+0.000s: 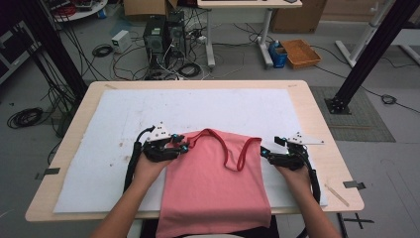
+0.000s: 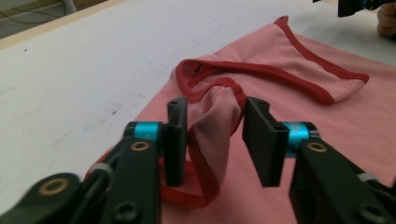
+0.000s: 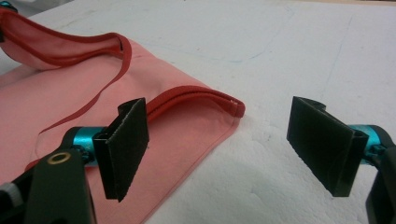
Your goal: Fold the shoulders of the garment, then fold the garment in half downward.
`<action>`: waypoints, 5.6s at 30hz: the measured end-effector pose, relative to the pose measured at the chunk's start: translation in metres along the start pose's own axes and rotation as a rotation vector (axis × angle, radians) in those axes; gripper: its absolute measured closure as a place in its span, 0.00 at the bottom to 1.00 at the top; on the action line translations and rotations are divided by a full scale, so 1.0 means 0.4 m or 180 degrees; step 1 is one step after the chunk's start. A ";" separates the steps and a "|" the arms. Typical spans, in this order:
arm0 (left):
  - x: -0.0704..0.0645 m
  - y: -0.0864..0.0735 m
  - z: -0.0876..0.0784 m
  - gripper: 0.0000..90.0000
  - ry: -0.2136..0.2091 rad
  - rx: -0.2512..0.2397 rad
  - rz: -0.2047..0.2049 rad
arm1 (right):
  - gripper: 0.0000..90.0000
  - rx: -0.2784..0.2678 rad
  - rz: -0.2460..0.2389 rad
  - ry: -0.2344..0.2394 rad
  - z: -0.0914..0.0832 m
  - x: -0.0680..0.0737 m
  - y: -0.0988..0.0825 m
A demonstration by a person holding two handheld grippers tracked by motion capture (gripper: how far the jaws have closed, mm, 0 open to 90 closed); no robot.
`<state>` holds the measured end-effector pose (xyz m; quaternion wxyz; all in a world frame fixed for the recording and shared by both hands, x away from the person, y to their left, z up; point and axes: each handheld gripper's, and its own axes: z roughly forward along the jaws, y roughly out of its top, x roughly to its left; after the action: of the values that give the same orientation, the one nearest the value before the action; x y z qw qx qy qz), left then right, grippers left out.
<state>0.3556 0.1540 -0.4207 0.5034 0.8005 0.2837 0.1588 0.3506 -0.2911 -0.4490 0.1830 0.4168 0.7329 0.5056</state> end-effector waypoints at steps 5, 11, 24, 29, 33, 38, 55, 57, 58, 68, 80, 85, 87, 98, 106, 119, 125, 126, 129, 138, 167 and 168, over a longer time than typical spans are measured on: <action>0.006 -0.013 -0.021 0.57 -0.0026 0.0023 -0.0030 | 0.23 0.0003 -0.0008 0.0012 0.000 -0.001 0.000; -0.003 0.010 -0.035 0.54 -0.0184 -0.0109 -0.0007 | 0.23 0.0005 -0.0006 0.0020 0.001 -0.001 0.000; -0.031 -0.035 0.031 0.77 -0.0506 0.0488 0.0232 | 0.23 0.0003 -0.0006 0.0007 0.000 0.000 0.000; -0.032 -0.054 0.013 0.85 -0.0544 0.0579 0.0211 | 0.23 0.0008 -0.0014 0.0015 0.000 0.000 0.000; -0.030 -0.061 0.011 0.92 -0.0576 0.0712 0.0225 | 0.23 0.0007 -0.0012 0.0011 0.001 0.000 0.000; -0.036 -0.055 -0.006 0.93 -0.0599 0.0723 0.0280 | 0.23 0.0002 -0.0008 0.0001 0.000 0.000 0.000; -0.012 -0.056 -0.027 0.42 -0.0314 0.0480 0.0069 | 0.23 0.0006 -0.0004 0.0011 0.001 -0.002 0.001; -0.002 -0.053 -0.040 0.38 -0.0245 0.0307 0.0008 | 0.23 0.0011 0.0000 0.0017 0.001 -0.002 0.001; 0.003 -0.052 -0.044 0.35 -0.0205 0.0219 -0.0041 | 0.23 0.0010 0.0000 0.0019 0.001 -0.002 0.001; 0.040 -0.051 -0.063 0.19 0.0016 -0.0061 -0.0102 | 0.23 0.0034 0.0036 0.0034 0.003 -0.005 0.002; 0.072 -0.049 -0.078 0.18 0.0106 -0.0233 -0.0170 | 0.23 0.0073 0.0111 0.0034 0.006 -0.010 0.004; 0.083 -0.050 -0.089 0.18 0.0195 -0.0285 -0.0197 | 0.23 0.0062 0.0106 0.0056 0.005 -0.011 0.003; 0.083 -0.049 -0.087 0.18 0.0196 -0.0285 -0.0201 | 0.23 0.0058 0.0113 0.0072 0.005 -0.012 0.003; 0.077 -0.052 -0.082 0.18 0.0202 -0.0232 -0.0207 | 0.23 0.0053 0.0132 0.0080 0.005 -0.013 0.003; 0.091 -0.063 -0.088 0.18 0.0256 -0.0181 -0.0279 | 0.23 0.0084 0.0076 0.0031 0.006 -0.008 0.004; 0.115 -0.068 -0.064 0.18 0.0281 -0.0073 -0.0412 | 0.23 0.0125 0.0119 0.0040 0.011 -0.012 0.007; 0.134 -0.068 -0.045 0.18 0.0286 -0.0022 -0.0509 | 0.23 0.0121 0.0136 0.0050 0.011 -0.015 0.009; 0.137 -0.067 -0.044 0.18 0.0286 -0.0014 -0.0520 | 0.23 0.0118 0.0137 0.0043 0.011 -0.016 0.010; 0.145 -0.063 -0.038 0.18 0.0288 0.0031 -0.0553 | 0.23 0.0087 0.0129 0.0028 0.011 -0.019 0.013; 0.173 -0.061 -0.009 0.18 0.0282 0.0170 -0.0683 | 0.23 0.0148 0.0158 -0.0027 0.021 -0.040 0.049; 0.155 -0.052 0.045 0.75 0.0183 0.0730 -0.0287 | 0.83 0.0944 -0.0170 0.0069 0.150 -0.017 0.069; 0.153 -0.051 0.046 0.80 0.0160 0.0723 -0.0266 | 0.86 0.0947 -0.0178 0.0068 0.149 -0.015 0.069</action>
<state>0.4077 0.1850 -0.4491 0.4084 0.8356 0.3456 0.1245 0.4070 -0.2570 -0.4503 0.1254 0.4133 0.8130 0.3905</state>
